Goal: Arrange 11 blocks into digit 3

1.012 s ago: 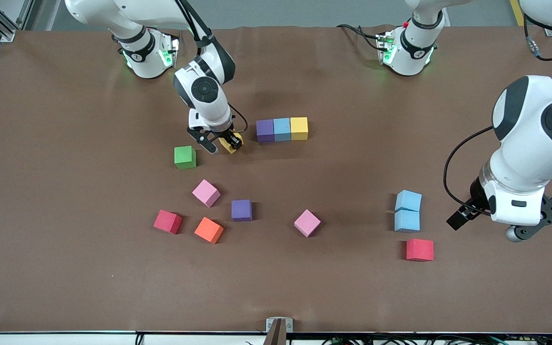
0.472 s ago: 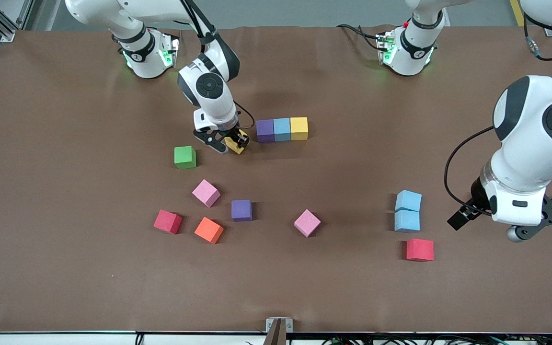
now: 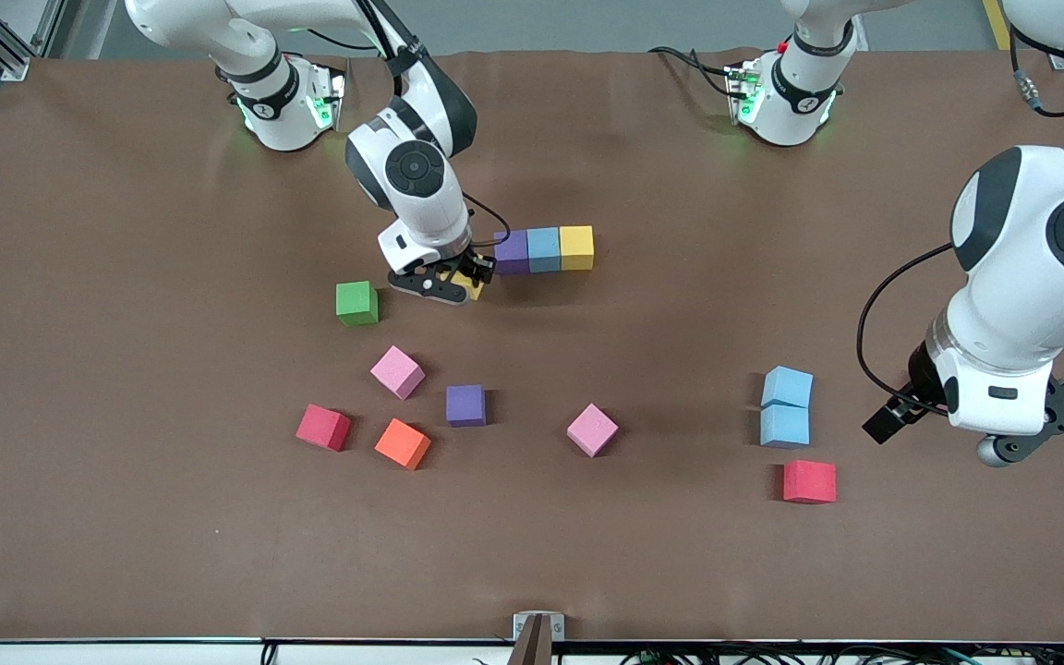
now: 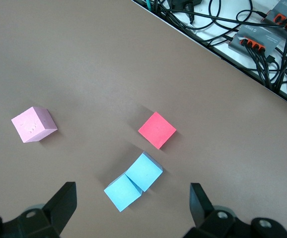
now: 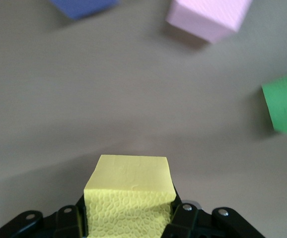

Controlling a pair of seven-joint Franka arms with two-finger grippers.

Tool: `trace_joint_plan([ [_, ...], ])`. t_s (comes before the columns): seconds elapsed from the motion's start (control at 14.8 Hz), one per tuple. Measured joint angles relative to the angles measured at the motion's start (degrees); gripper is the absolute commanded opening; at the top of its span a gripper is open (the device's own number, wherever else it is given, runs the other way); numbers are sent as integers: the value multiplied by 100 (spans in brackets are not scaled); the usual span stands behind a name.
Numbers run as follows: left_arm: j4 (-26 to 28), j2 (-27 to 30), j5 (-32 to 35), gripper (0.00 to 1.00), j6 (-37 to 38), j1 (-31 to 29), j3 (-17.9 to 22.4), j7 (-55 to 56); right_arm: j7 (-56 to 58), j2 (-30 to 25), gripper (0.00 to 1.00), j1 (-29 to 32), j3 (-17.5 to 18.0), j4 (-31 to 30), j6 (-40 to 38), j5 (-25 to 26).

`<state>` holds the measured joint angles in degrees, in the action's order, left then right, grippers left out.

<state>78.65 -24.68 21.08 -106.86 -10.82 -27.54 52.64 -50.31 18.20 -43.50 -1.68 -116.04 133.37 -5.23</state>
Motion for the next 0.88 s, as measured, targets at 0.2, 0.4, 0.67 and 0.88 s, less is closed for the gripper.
trace_joint_plan([
  [0.2,0,0,0,100,0,0,0,-3,433,98,1,15,8,266,-24,-3],
  [0.4,0,0,0,100,1,1,-1,-5,487,464,1,-80,49,668,-19,-2],
  [0.67,0,0,0,100,1,1,-1,-12,487,1053,1,-214,53,1135,-1,-2],
  [0.88,0,0,0,100,1,0,-1,-15,489,1292,1,-255,53,1207,48,3],
])
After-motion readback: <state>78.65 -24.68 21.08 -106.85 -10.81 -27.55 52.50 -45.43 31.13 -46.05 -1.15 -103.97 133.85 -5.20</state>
